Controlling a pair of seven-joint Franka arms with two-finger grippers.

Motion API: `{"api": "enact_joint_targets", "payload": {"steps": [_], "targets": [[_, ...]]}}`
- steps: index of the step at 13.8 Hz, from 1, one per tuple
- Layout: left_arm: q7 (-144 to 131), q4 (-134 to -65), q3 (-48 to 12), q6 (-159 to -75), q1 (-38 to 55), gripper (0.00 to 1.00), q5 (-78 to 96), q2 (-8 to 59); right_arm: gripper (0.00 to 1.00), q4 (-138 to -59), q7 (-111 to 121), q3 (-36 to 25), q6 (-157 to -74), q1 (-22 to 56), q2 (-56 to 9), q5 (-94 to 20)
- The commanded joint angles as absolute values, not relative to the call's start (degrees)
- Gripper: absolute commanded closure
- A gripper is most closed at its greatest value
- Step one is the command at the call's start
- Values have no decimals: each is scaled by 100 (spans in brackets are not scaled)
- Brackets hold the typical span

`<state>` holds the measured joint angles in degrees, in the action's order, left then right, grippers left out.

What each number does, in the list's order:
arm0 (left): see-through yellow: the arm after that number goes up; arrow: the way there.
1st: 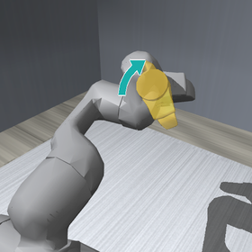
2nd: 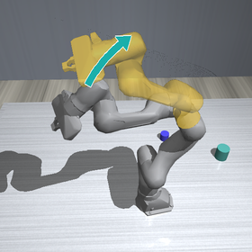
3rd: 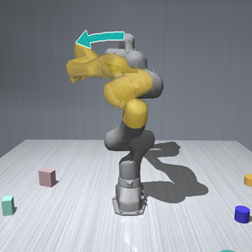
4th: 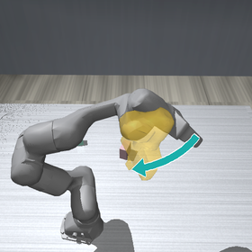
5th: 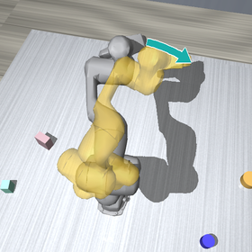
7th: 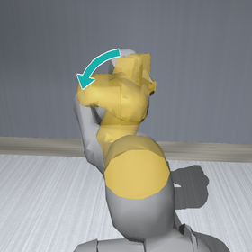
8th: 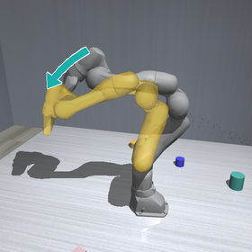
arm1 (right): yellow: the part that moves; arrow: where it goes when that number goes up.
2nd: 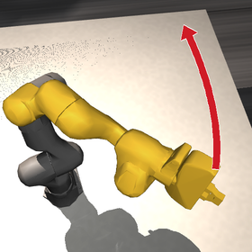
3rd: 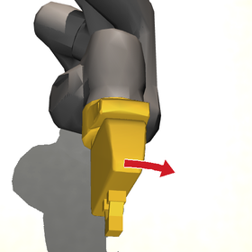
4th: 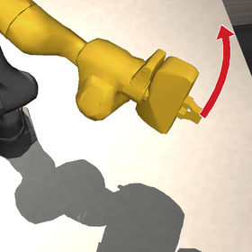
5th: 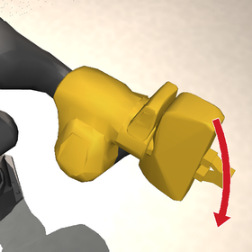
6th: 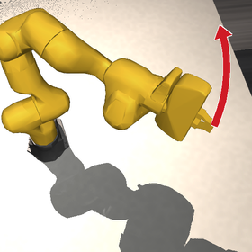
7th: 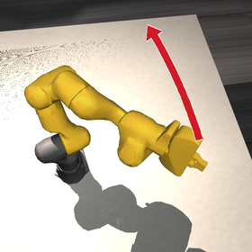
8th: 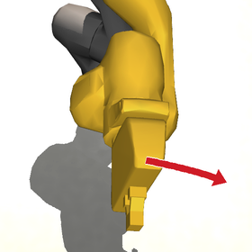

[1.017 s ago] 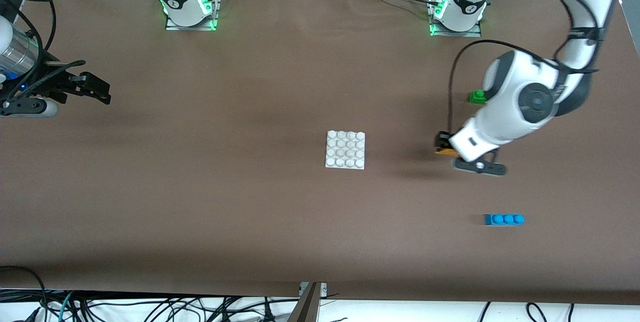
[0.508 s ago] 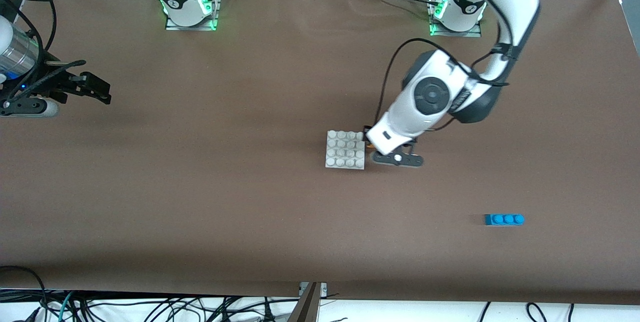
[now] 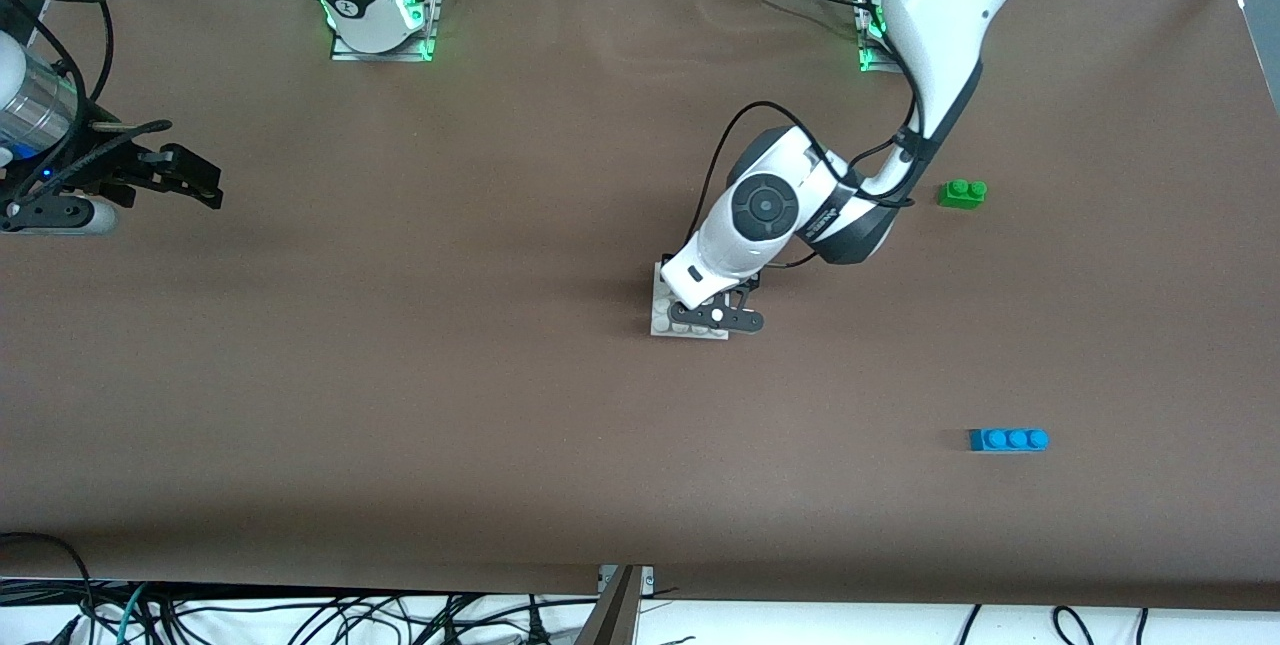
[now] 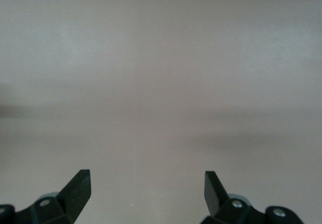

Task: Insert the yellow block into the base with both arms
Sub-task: 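Carry the yellow block with the left gripper over the base plate, then press the yellow block down onto the base plate studs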

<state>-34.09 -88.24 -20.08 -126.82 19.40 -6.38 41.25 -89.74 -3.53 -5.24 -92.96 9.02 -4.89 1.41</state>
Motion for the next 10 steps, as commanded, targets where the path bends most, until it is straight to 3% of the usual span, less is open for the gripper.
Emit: {"api": "enact_joint_targets", "payload": {"steps": [1,10], "targets": [[-3840,-8596,-1653,-12647,2451,79,-861,4324,0,-8842,-395,-492,-9185,870,-519,62],[-3867,-8587,-1635,-12778,2496,81,-1336,4509,0,-8842,-396,-492,-9185,870,-519,53]]}}
